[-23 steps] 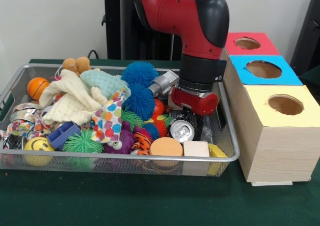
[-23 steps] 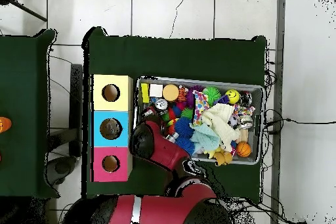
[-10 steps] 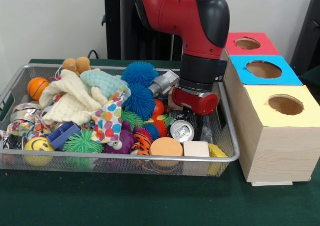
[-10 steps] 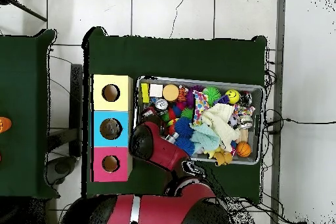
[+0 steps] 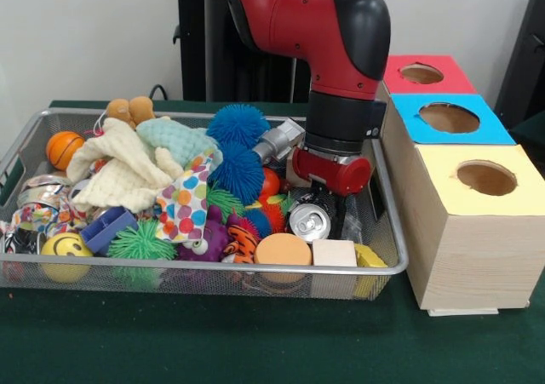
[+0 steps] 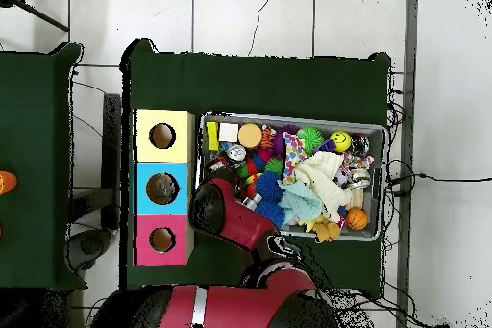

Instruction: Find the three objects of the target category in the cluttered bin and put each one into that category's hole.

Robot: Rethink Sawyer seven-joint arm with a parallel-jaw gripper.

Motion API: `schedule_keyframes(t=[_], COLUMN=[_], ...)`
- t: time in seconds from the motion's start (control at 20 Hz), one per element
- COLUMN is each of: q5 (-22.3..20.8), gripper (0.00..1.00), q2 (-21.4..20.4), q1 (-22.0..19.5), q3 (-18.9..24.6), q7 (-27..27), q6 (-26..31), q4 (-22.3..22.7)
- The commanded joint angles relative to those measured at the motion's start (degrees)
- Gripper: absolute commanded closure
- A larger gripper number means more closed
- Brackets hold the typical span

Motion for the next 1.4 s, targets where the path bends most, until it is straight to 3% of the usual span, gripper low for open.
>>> schedule_keyframes(t=[0.05, 0.65, 1.05, 1.4], q5=[3.02, 6.88, 4.71, 4.02], gripper=[1.00, 1.00, 1.00, 1.00], q2=[6.93, -8.31, -17.66, -18.61], q1=[0.08, 6.70, 10.02, 10.90], q3=[4.33, -2.83, -7.47, -9.11], q7=[9.02, 7.82, 8.32, 7.96], q6=[10.03, 26.49, 37.34, 41.58], q4=[-0.03, 5.29, 5.28, 2.96])
